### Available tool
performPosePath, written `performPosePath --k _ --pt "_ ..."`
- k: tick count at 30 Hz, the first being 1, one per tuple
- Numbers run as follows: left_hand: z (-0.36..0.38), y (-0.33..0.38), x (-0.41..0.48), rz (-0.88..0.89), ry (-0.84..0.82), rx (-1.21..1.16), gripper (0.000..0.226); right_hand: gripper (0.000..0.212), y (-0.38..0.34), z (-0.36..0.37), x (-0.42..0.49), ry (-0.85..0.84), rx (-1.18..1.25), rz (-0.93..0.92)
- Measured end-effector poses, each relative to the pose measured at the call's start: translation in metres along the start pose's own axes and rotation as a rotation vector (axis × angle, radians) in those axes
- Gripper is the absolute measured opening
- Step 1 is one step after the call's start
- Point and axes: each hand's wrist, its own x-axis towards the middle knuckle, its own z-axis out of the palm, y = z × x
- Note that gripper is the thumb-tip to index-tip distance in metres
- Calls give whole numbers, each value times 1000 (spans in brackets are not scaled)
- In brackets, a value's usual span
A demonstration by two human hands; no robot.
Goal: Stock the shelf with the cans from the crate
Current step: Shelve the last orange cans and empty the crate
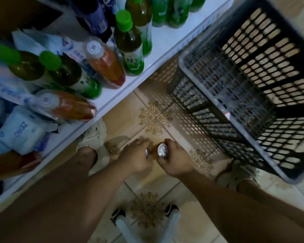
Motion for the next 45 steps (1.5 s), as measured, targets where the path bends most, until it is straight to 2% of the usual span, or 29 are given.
performPosePath --k 4,7,11,13,15,18,21,25,27,30,34,36,38,45 --pt "-26 33 -38 29 69 -124 88 74 -23 -47 -53 207 184 -66" --pt "-50 60 -82 82 180 -276 88 84 -53 -78 -94 379 336 -150" --pt "-91 88 -147 202 366 -437 86 87 -104 -127 -147 506 508 -258" --pt "-117 100 -185 268 433 -484 84 79 -134 -152 -173 570 587 -337" --pt "-142 109 -223 332 486 -511 90 60 -165 -176 -199 628 662 -422" --pt "-176 117 -281 380 592 -524 82 39 -210 -206 -234 652 760 -543" --pt "-202 118 -334 382 718 -434 74 31 -253 -225 -265 658 803 -661" --pt "-235 106 -398 369 894 -286 74 35 -308 -241 -297 650 752 -789" --pt "-250 94 -427 287 980 -147 79 35 -335 -248 -308 636 742 -831" --pt "-269 64 -456 43 1074 109 77 36 -371 -259 -318 591 708 -884" --pt "-287 14 -472 -311 985 217 75 50 -409 -263 -314 530 597 -927" --pt "-292 -5 -476 -419 904 240 76 57 -424 -261 -305 521 548 -924" --pt "-291 -19 -475 -437 873 232 78 61 -435 -258 -294 522 493 -921" --pt "-289 -29 -463 -435 973 295 82 67 -465 -254 -258 531 447 -930"
